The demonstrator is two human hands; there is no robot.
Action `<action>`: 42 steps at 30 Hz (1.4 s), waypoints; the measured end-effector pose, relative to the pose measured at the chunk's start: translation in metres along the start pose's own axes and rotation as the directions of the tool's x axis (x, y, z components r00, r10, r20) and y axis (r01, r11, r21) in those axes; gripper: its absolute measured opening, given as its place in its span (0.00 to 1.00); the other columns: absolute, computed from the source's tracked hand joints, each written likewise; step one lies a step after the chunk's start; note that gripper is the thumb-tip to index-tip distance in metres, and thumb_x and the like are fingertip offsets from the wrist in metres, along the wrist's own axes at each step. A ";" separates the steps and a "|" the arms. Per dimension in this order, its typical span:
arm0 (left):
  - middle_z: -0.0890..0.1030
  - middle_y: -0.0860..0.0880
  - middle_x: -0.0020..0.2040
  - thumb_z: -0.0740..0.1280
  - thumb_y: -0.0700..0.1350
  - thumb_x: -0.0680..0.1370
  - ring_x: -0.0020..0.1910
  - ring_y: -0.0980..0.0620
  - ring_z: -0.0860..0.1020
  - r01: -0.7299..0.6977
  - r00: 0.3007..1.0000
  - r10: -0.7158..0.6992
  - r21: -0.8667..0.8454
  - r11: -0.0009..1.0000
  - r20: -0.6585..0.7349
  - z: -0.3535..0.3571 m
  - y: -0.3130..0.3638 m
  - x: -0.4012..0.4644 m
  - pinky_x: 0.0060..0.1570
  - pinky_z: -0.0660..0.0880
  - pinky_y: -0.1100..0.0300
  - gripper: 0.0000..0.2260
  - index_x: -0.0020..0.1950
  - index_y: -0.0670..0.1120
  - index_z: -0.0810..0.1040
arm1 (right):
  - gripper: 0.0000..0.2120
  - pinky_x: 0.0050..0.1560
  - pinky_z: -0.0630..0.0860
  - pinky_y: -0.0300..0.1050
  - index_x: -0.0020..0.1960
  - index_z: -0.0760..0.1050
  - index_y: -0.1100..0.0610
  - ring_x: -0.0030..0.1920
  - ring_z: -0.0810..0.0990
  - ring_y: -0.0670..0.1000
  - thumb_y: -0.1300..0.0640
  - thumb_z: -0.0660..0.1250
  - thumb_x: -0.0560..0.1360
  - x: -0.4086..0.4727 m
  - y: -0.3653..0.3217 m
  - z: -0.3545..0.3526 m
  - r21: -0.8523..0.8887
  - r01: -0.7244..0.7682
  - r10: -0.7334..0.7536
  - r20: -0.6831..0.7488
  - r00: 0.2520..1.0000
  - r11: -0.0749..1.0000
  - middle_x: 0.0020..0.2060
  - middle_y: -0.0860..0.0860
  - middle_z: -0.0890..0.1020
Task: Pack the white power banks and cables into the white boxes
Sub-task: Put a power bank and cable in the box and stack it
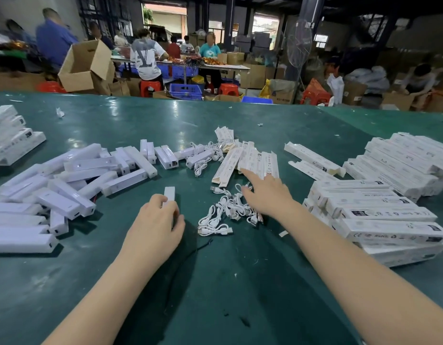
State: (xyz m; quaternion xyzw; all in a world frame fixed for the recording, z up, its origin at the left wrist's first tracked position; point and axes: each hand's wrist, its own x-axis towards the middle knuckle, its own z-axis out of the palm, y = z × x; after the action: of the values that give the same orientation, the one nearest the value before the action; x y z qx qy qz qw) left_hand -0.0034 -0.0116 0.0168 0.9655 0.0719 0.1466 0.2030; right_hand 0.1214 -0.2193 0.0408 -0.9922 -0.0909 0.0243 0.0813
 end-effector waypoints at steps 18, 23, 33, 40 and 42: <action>0.77 0.51 0.60 0.64 0.48 0.79 0.57 0.46 0.74 -0.057 0.980 0.057 0.010 0.998 -0.190 0.008 0.001 0.001 0.60 0.64 0.52 0.08 0.49 0.48 0.82 | 0.10 0.43 0.69 0.44 0.51 0.80 0.58 0.50 0.77 0.56 0.57 0.60 0.81 -0.023 0.009 0.002 0.386 0.087 0.164 -0.573 0.803 0.918 0.52 0.53 0.79; 0.77 0.60 0.54 0.64 0.48 0.79 0.55 0.61 0.74 -0.166 0.981 0.135 -0.249 0.954 -0.137 0.005 0.003 0.000 0.54 0.66 0.67 0.06 0.50 0.52 0.80 | 0.06 0.42 0.75 0.35 0.49 0.82 0.52 0.38 0.82 0.47 0.60 0.69 0.77 -0.045 -0.001 0.000 0.776 0.364 0.279 -0.553 0.785 0.515 0.40 0.45 0.84; 0.84 0.47 0.54 0.71 0.54 0.62 0.53 0.53 0.82 0.168 0.980 -0.103 -0.985 -0.026 0.170 -0.017 0.024 0.001 0.48 0.79 0.64 0.28 0.59 0.43 0.77 | 0.14 0.36 0.79 0.35 0.52 0.82 0.60 0.37 0.84 0.47 0.63 0.72 0.66 -0.067 -0.022 -0.002 0.943 -0.312 -0.422 0.237 0.875 -0.118 0.45 0.57 0.86; 0.86 0.47 0.41 0.71 0.53 0.65 0.42 0.53 0.85 0.169 0.923 -0.314 -0.967 -0.191 0.223 -0.017 0.016 0.009 0.35 0.79 0.65 0.19 0.49 0.40 0.77 | 0.07 0.40 0.81 0.43 0.54 0.80 0.54 0.38 0.84 0.52 0.54 0.67 0.79 -0.084 -0.037 -0.001 0.989 -0.088 -0.432 0.131 0.893 0.119 0.45 0.54 0.84; 0.86 0.47 0.41 0.72 0.54 0.63 0.42 0.52 0.85 0.161 0.908 -0.354 -0.966 -0.202 0.226 -0.017 0.014 0.011 0.35 0.79 0.65 0.23 0.49 0.41 0.76 | 0.09 0.41 0.81 0.45 0.53 0.78 0.51 0.39 0.83 0.51 0.53 0.72 0.74 -0.088 -0.039 0.000 0.971 0.112 -0.410 -0.016 0.912 0.211 0.45 0.51 0.83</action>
State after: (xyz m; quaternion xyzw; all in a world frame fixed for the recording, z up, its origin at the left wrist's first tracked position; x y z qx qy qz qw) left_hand 0.0027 -0.0158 0.0397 0.4310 0.1466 0.1665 0.8747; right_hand 0.0282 -0.1980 0.0500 -0.6948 -0.2337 0.1818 0.6555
